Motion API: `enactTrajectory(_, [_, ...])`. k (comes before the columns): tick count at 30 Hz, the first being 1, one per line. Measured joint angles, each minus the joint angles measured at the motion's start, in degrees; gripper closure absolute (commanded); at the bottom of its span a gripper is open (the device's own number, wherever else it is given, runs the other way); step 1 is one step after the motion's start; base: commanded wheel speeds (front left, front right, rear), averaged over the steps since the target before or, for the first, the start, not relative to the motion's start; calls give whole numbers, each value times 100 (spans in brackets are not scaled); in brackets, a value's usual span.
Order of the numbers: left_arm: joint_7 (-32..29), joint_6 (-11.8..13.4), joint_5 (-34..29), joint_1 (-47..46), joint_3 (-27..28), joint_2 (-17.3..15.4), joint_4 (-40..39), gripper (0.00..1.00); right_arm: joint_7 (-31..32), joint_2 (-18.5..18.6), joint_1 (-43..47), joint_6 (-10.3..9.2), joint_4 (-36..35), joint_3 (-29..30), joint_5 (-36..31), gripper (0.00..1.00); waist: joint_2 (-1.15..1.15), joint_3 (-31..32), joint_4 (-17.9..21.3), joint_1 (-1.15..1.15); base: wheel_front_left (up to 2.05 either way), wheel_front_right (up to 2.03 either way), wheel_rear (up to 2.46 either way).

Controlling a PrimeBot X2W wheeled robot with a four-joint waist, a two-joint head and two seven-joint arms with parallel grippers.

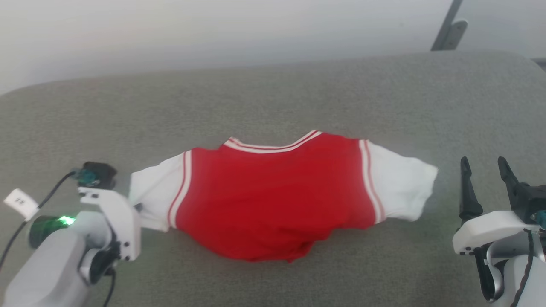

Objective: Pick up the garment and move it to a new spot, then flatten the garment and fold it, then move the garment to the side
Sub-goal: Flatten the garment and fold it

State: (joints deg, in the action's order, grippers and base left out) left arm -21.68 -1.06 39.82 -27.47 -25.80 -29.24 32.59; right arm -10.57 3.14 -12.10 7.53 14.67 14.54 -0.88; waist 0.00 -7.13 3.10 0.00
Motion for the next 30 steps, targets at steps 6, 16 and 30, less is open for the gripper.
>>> enactTrajectory(6, [-185, 247, 156, 427, 166, -326, -366, 100, 52, -1, 27, 0, -8, -5, -14, 0, 0, 117, -128, 0, 0, 0, 0])
enactTrajectory(16, [-336, 344, 498, 938, 261, -310, -594, 51, 103, 1, 69, 0, 3, -121, 29, 0, 0, 149, -130, 0, 0, 0, 0])
enactTrajectory(30, [-859, 359, 547, 879, 180, -560, -990, 0, 177, 70, 190, 0, -41, -183, 79, 0, 0, 190, -93, 0, 0, 0, 0])
